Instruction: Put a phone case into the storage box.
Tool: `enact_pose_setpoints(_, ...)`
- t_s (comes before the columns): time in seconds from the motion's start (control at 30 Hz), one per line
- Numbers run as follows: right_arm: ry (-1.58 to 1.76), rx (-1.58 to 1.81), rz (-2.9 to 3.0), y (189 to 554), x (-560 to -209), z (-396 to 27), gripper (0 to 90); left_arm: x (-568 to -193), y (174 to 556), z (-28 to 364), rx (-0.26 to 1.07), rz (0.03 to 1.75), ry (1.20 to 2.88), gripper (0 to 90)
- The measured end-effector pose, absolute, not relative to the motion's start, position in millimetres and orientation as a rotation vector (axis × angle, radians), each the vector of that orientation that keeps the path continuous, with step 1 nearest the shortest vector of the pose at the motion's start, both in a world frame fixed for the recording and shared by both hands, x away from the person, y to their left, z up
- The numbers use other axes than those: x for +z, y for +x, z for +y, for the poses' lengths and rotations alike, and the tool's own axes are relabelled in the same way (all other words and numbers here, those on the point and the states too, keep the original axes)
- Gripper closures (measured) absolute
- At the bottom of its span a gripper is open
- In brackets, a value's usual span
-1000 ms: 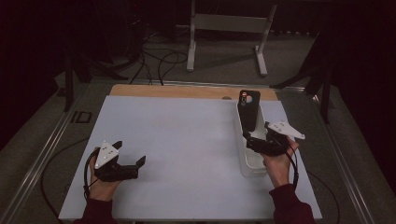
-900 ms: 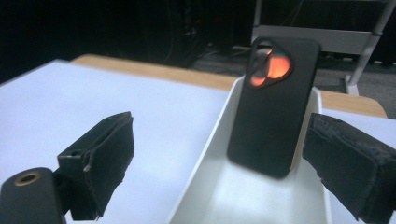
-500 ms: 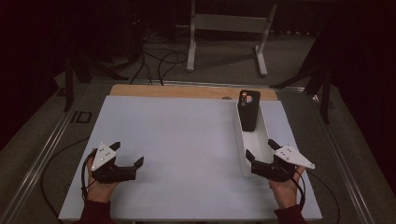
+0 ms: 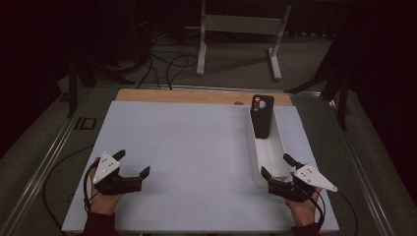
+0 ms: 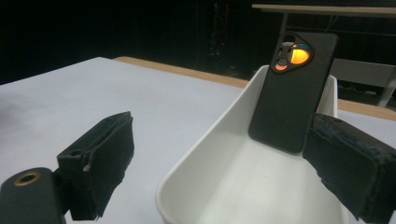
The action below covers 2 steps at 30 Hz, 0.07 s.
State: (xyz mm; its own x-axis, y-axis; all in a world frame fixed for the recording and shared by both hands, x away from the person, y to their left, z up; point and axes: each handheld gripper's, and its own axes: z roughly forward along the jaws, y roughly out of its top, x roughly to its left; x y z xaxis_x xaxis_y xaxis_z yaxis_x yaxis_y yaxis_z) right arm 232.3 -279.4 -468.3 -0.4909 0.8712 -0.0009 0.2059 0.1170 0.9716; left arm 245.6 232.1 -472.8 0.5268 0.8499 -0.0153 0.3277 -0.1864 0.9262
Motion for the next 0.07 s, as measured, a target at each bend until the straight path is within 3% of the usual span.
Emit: enact_pose_setpoints(0.07, 1.044, 1.414, 1.786, 231.7, -468.0, -280.3, 8.7, -472.7, 245.5, 232.4, 0.649, 0.988, 1.754, 0.0)
